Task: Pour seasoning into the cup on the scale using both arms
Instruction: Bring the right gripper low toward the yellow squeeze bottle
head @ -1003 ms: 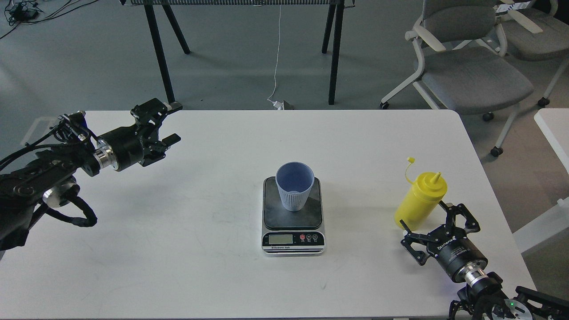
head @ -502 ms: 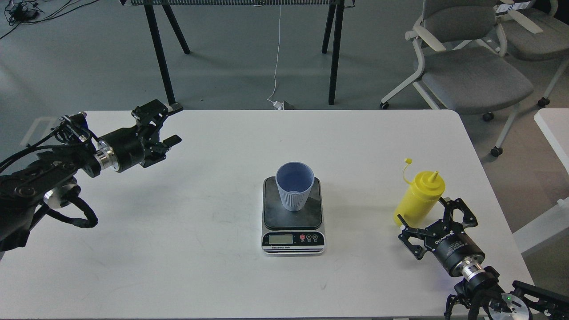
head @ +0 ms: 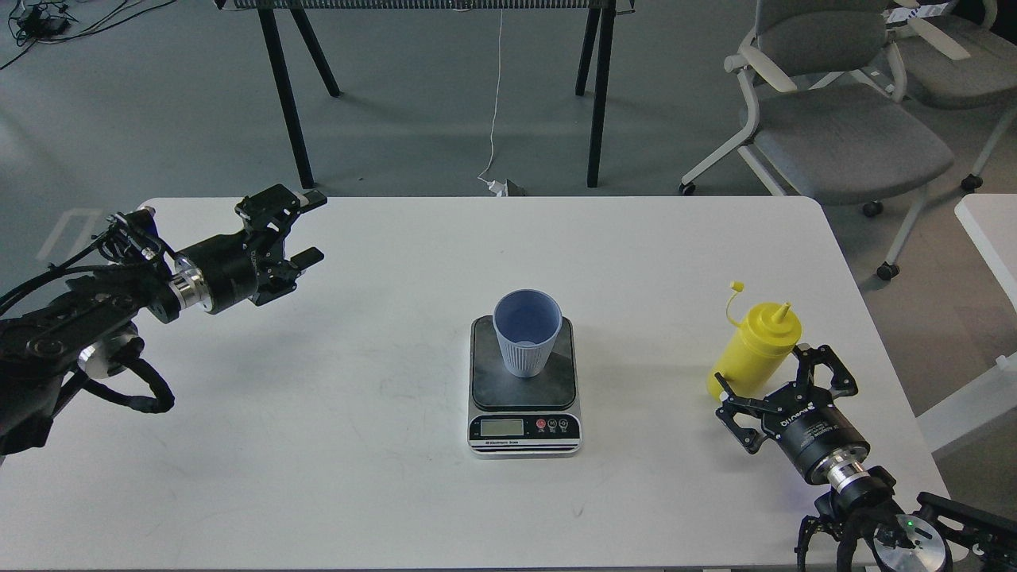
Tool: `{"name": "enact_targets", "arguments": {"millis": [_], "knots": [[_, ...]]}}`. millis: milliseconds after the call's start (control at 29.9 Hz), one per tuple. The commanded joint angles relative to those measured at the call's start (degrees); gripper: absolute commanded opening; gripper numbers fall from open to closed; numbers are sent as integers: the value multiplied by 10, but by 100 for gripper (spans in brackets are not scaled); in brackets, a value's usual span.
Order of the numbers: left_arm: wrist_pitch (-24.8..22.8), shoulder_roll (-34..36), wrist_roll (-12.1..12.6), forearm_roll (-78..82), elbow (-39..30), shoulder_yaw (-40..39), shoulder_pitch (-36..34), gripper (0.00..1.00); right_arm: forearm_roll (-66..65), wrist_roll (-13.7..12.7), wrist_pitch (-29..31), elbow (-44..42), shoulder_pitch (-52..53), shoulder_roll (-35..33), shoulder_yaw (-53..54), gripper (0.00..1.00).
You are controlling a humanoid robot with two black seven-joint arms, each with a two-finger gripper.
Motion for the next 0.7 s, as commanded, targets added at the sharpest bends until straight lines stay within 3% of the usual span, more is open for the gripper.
{"name": "enact_targets", "arguments": {"millis": [0,67,234,669], "knots": [[0,0,0,0,-1,0,1,100,-1,0,0,0,0,0,-1,69],[0,0,0,0,0,0,1,100,-5,0,0,-1,0,0,2,45],[0,0,0,0,0,0,2,100,-11,0,0,-2,0,0,5,26],[0,1,0,0,0,-1,6,100,-13,0,0,0,0,0,5,17]]}}
